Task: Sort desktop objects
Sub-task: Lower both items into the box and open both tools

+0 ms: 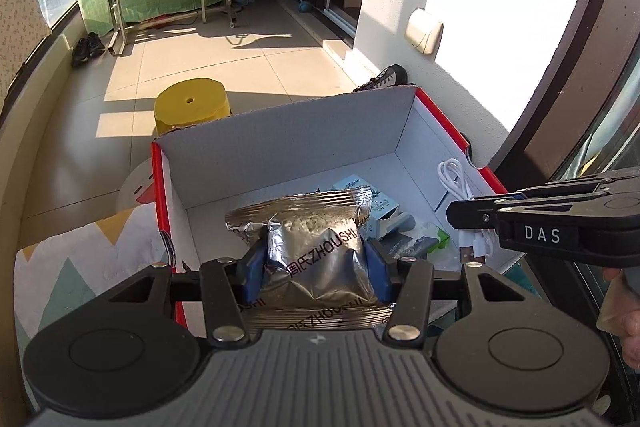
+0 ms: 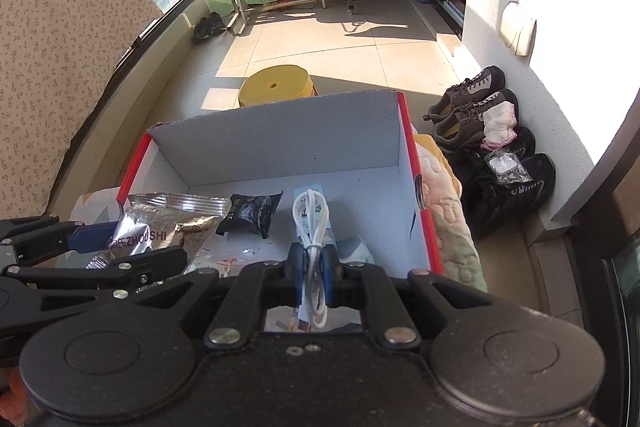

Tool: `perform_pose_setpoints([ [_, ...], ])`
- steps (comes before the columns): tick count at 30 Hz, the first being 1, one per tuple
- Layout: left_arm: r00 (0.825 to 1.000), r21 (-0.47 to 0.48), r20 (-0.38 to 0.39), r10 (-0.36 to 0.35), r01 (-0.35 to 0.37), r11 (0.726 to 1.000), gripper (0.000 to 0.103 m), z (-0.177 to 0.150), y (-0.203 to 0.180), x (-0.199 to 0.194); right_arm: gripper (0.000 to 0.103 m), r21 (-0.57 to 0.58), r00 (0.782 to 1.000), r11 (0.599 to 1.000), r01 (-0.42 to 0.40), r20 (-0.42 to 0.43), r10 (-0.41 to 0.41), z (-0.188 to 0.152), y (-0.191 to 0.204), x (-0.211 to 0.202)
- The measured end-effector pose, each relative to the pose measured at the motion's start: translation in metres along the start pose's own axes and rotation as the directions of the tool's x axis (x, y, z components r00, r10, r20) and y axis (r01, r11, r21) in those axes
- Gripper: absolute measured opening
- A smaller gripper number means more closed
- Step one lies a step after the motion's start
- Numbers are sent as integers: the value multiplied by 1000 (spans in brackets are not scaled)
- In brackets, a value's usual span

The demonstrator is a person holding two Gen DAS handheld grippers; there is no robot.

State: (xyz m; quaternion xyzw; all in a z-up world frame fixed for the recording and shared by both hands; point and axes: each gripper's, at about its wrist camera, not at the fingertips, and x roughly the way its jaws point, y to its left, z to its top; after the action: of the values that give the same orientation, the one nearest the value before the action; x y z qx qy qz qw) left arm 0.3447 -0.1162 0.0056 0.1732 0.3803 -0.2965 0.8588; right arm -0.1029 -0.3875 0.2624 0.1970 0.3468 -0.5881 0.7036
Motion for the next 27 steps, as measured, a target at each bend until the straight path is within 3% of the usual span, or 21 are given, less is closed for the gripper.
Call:
perform_pose_setpoints([
  [14,997,-5,-72,18,-18,1000,50,-10,6,40,9,15,998,1000,20,-65,-19,1,4,37],
  [27,995,27,-99,31,-28,999,51,-17,2,51,9,10,993,999,42,-108,-41,-2,7,53],
])
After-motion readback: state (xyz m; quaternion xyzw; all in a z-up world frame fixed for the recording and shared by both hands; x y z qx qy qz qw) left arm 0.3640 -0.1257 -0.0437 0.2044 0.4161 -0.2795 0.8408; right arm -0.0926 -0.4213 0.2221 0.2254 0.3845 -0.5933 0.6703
